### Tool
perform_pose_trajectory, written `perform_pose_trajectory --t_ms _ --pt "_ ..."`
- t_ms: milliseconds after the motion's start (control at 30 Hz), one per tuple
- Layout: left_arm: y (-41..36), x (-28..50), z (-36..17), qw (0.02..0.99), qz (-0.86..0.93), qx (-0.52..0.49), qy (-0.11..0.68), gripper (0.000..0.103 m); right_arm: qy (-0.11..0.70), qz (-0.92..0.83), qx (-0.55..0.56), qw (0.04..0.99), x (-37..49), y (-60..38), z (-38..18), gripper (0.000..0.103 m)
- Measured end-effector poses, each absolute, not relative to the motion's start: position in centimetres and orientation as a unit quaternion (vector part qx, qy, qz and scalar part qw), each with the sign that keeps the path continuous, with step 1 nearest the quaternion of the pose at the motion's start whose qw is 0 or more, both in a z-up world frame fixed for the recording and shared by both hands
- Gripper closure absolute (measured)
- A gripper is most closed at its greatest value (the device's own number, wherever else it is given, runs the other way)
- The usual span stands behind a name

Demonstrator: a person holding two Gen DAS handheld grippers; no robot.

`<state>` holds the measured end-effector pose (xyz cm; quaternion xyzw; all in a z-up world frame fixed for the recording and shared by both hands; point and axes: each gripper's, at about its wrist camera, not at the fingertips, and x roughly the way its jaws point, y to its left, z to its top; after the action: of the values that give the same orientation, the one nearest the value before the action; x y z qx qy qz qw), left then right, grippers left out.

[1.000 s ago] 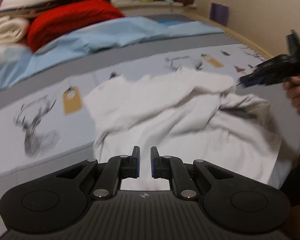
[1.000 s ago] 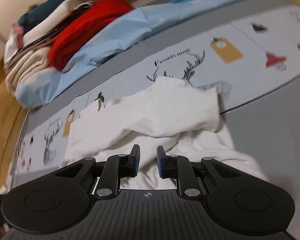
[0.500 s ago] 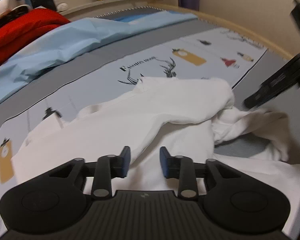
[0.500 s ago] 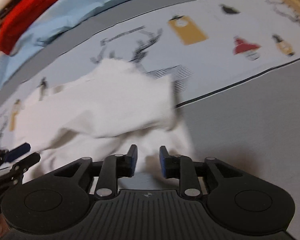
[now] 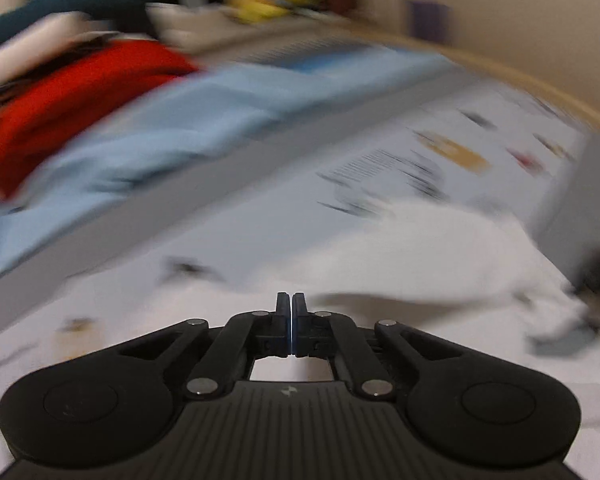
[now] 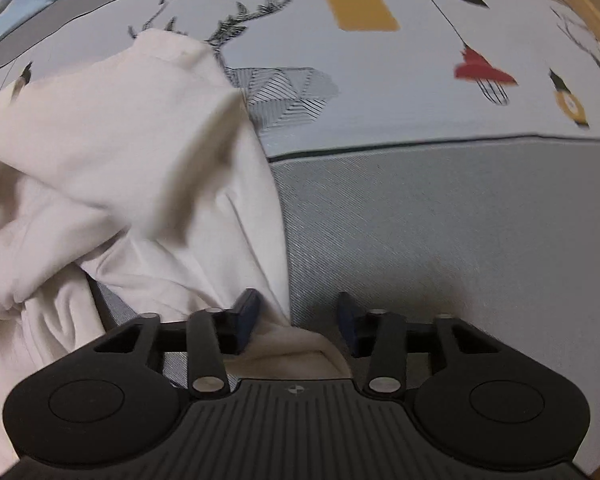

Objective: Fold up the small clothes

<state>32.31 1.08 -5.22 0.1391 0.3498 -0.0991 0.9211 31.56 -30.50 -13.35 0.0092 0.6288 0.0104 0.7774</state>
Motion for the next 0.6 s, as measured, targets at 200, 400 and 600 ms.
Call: perform_pose_trajectory --t_ms 200,400,600 --pt "23.7 31.0 -0.1 0.914 0.189 0.008 0.358 0.103 0.617 0.036 -0.005 0.786 31.5 -28.9 -13.0 0.101" --pt "25.2 28.6 -0.2 0.931 0.062 -0.071 0.352 0.102 0.614 0.036 -0.004 0.788 31.4 -29.2 -12.5 0.102" --pt "11.2 31.2 -2.8 0.924 -0.133 0.005 0.357 0.098 0.613 0.037 -0.018 0.789 31.4 -28.6 -12.7 0.097"
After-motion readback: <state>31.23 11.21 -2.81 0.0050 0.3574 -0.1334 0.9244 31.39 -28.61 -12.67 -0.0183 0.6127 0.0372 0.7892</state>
